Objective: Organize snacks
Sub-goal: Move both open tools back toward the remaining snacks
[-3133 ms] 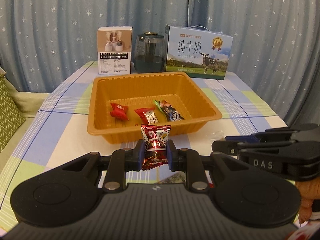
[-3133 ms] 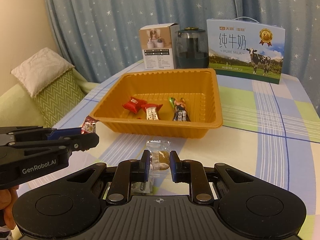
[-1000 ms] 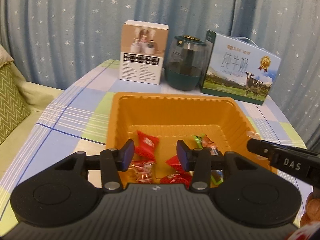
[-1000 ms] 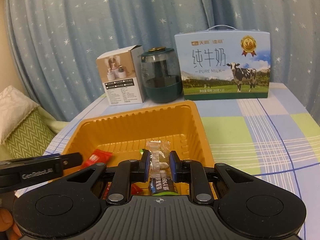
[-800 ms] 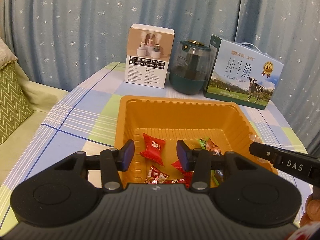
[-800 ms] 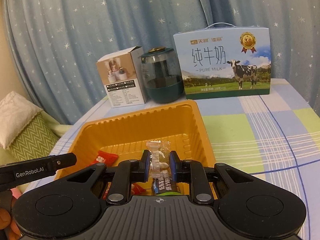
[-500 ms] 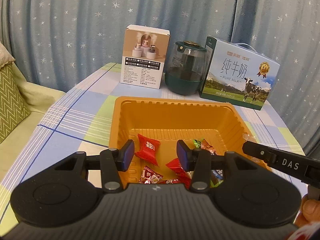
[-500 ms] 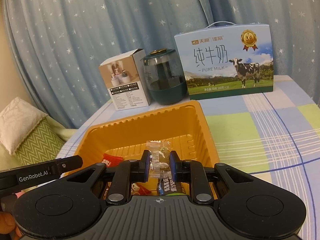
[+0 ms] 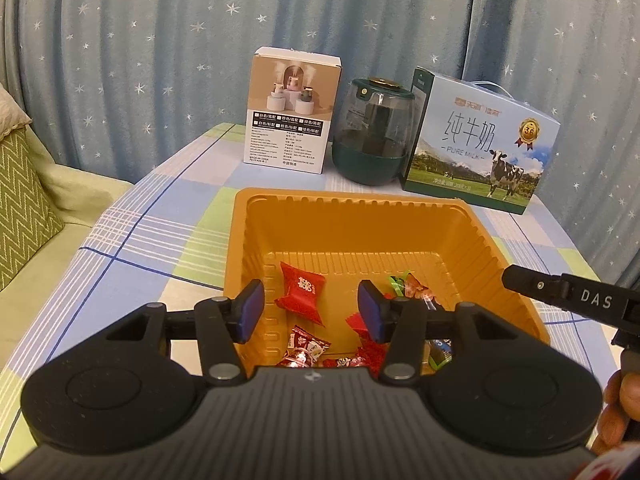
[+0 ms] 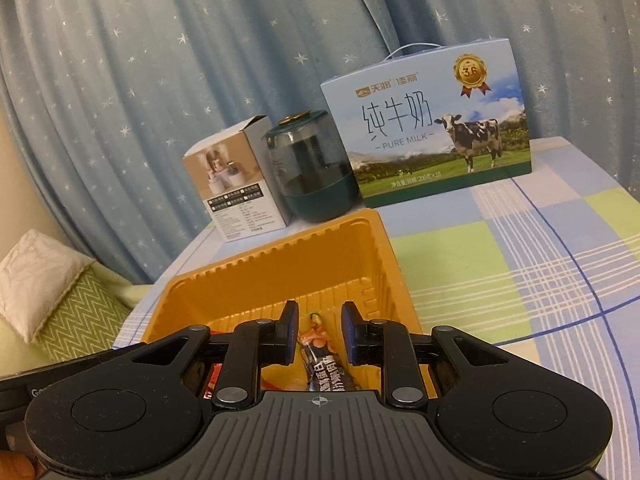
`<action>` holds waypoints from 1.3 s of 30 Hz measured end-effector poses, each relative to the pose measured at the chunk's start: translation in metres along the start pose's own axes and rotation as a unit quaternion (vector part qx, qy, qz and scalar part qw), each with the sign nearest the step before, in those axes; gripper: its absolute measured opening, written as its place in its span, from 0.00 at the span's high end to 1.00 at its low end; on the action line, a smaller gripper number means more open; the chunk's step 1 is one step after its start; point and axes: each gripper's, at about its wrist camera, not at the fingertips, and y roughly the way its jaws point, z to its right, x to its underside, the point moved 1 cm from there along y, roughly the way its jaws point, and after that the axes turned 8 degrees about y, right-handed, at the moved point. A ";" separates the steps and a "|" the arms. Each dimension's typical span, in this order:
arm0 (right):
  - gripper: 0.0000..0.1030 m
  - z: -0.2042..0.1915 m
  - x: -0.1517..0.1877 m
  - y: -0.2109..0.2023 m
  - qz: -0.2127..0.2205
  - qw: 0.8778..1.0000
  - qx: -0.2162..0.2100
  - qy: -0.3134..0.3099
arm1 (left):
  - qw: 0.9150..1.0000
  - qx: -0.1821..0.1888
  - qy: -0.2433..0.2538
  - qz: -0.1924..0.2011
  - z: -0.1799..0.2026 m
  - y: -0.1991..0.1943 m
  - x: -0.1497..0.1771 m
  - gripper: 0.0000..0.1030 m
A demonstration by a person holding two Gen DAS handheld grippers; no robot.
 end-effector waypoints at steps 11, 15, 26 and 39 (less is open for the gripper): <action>0.76 0.000 0.001 -0.014 0.010 1.000 0.008 -0.016 | 1.000 0.004 0.023 -0.003 0.011 -0.005 0.005 0.50; 0.75 0.003 0.003 -0.022 0.009 1.000 0.017 -0.016 | 0.999 0.009 0.035 -0.003 0.019 -0.011 0.009 0.50; 0.51 0.013 0.019 -0.061 -0.011 1.000 0.025 0.011 | 0.998 0.020 0.058 -0.010 0.034 -0.039 0.031 0.50; 0.51 0.020 0.047 -0.110 -0.053 0.998 0.036 0.015 | 0.998 0.026 0.046 -0.021 0.041 -0.092 0.081 0.47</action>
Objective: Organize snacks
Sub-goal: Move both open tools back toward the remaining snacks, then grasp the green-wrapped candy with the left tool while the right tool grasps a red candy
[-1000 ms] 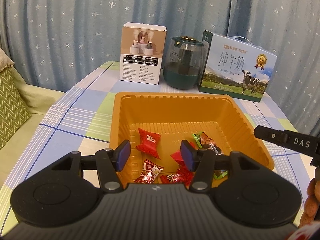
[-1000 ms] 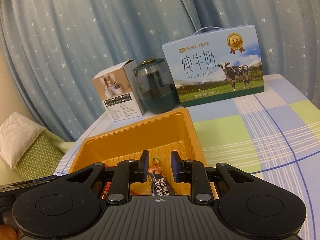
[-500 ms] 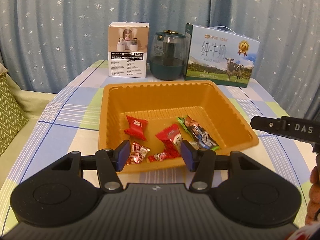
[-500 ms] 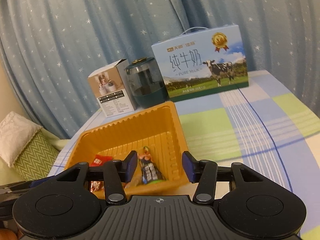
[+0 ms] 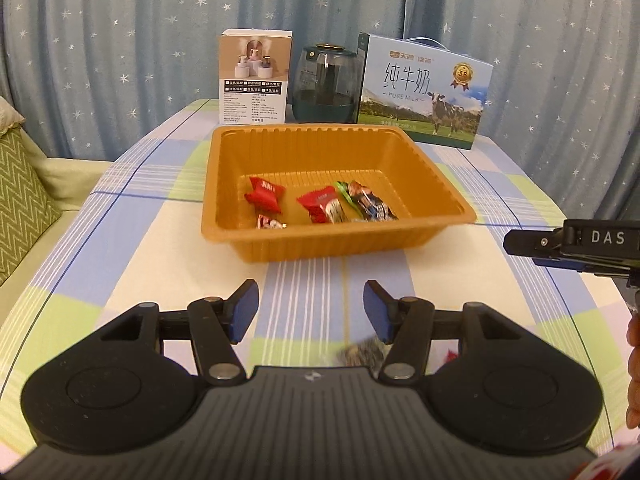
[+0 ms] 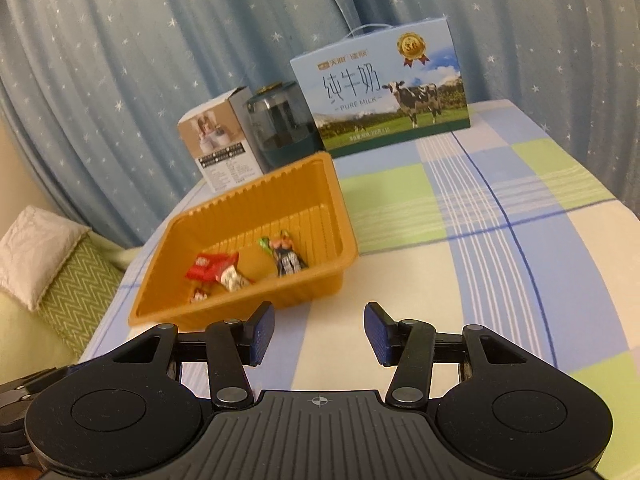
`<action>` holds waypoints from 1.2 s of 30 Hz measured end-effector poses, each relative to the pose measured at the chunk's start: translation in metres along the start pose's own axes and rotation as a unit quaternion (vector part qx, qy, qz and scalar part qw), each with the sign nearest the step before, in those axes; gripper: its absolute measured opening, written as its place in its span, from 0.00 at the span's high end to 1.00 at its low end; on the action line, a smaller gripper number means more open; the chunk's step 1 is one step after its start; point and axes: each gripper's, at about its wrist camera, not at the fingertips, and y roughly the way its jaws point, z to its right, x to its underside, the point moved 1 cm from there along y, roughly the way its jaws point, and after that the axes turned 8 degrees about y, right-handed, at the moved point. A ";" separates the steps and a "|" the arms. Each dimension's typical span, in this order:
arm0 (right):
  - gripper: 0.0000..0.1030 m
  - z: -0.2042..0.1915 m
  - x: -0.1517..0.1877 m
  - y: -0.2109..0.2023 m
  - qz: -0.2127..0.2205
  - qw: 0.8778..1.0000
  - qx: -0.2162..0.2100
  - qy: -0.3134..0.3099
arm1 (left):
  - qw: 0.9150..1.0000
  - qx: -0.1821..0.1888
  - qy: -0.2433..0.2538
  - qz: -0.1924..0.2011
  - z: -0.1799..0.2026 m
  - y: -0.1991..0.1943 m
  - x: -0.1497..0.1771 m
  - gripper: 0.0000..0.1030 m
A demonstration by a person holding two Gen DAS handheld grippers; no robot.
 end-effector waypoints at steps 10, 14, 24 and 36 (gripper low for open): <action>0.51 0.002 0.046 -0.017 -0.045 0.999 -0.001 -0.013 | 1.000 -0.004 -0.002 -0.019 0.003 -0.028 0.051 0.47; 0.51 -0.003 0.071 -0.013 -0.068 0.997 -0.009 -0.018 | 0.999 0.004 -0.004 -0.033 0.001 -0.029 0.065 0.47; 0.55 -0.011 0.079 0.011 -0.067 0.998 -0.015 -0.011 | 0.999 0.014 -0.006 -0.034 0.000 -0.021 0.067 0.47; 0.78 -0.013 0.087 0.033 -0.067 0.998 0.009 -0.020 | 0.999 0.027 0.003 -0.045 0.009 -0.014 0.070 0.47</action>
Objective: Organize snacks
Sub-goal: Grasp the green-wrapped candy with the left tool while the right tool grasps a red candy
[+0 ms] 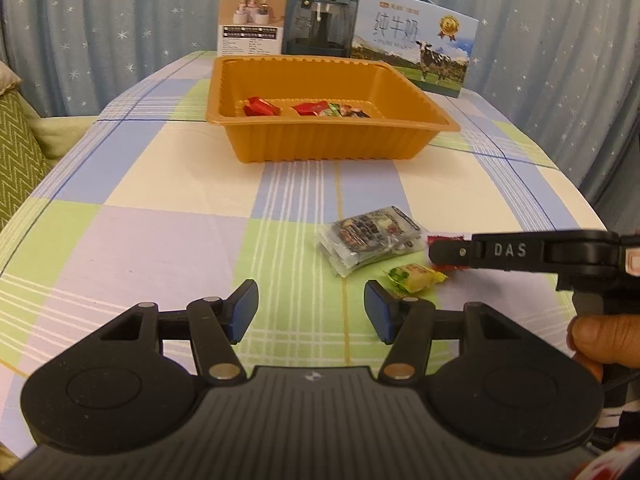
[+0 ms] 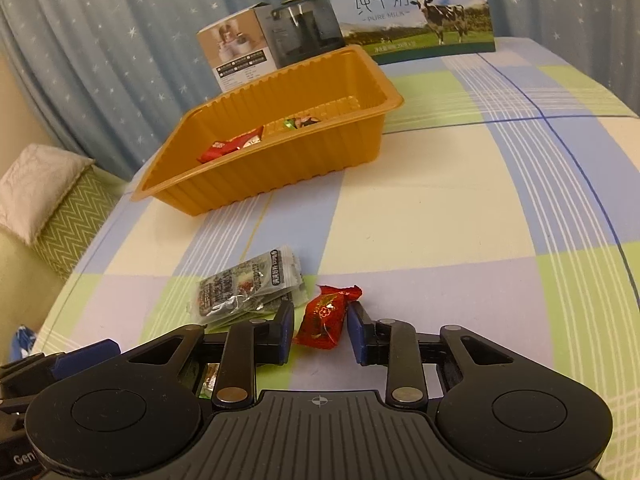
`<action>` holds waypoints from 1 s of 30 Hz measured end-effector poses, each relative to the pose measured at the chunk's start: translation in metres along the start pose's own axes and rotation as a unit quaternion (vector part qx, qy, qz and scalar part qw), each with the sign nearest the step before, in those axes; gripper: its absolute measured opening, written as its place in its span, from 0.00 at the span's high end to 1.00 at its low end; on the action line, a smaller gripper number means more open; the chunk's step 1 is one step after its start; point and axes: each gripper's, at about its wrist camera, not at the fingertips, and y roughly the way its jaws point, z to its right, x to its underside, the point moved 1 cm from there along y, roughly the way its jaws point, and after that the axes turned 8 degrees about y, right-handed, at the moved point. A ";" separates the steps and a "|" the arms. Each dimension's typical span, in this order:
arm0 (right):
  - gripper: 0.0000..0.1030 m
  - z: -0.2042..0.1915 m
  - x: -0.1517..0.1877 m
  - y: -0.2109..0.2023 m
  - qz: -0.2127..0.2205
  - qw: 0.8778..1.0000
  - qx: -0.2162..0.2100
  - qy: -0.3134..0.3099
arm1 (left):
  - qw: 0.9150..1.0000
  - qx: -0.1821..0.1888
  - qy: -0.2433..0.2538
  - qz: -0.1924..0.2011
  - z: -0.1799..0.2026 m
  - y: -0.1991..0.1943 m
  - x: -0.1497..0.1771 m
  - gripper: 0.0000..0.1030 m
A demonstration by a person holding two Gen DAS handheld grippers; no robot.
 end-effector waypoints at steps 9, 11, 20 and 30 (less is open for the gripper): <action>0.80 0.010 -0.005 -0.016 0.016 1.000 0.006 0.011 | 0.999 0.036 0.034 -0.007 0.023 0.007 0.003 0.53; 0.80 0.011 -0.006 -0.018 0.017 1.000 0.006 0.014 | 0.998 0.041 0.040 -0.008 0.028 0.009 0.003 0.54; 0.80 0.013 -0.007 -0.020 0.017 1.000 0.003 0.021 | 0.997 0.031 0.076 -0.013 0.047 0.025 0.002 0.67; 0.80 0.011 -0.007 -0.020 0.018 1.000 -0.003 0.017 | 0.997 0.010 0.076 -0.008 0.045 0.020 0.002 0.81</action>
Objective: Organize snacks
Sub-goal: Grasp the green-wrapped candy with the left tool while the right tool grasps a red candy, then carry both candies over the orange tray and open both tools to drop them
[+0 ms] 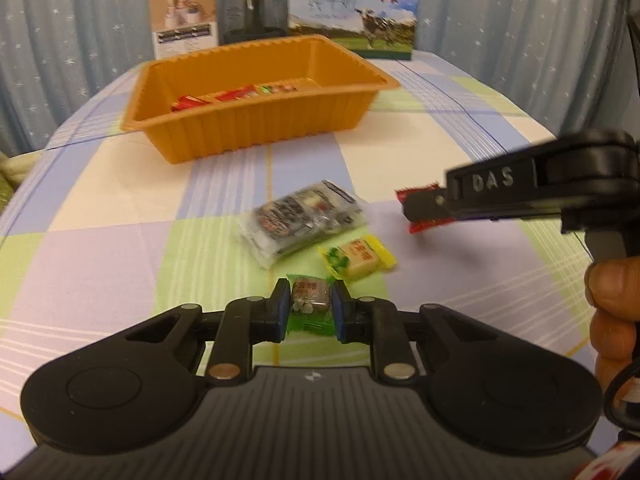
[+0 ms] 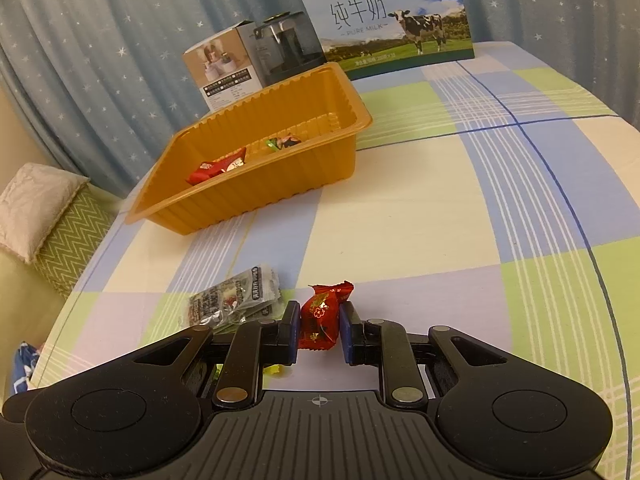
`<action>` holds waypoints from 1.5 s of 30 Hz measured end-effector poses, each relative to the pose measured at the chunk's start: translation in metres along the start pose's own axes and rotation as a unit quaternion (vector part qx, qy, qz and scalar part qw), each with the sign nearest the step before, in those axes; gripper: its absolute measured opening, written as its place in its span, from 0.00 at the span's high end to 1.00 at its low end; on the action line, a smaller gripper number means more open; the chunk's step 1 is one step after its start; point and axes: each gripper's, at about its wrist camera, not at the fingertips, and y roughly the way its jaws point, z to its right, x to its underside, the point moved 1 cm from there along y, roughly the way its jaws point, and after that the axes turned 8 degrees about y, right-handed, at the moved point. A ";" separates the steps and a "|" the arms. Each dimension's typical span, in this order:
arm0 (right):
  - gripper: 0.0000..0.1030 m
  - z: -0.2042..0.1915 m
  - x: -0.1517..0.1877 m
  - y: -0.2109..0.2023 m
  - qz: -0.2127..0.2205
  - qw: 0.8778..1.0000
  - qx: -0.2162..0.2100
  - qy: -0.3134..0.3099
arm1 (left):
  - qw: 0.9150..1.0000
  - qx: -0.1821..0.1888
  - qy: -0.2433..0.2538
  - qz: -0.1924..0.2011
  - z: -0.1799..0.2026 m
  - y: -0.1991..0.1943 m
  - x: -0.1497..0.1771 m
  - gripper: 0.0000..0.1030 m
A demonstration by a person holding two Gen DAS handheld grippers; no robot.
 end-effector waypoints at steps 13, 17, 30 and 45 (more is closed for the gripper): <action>0.80 -0.006 0.001 -0.004 0.004 1.000 -0.007 -0.014 | 0.999 -0.026 -0.030 0.021 -0.017 -0.014 -0.007 0.82; 0.80 -0.008 0.001 -0.003 0.002 1.000 -0.008 -0.019 | 0.999 -0.024 -0.035 0.019 -0.018 -0.014 -0.007 0.82; 0.80 -0.022 -0.008 -0.016 0.028 0.997 -0.010 -0.070 | 0.998 -0.024 -0.048 0.042 -0.024 -0.026 -0.022 0.82; 0.80 -0.035 -0.043 -0.028 0.056 0.994 -0.025 -0.096 | 0.993 -0.031 -0.064 0.098 -0.037 -0.039 -0.073 0.82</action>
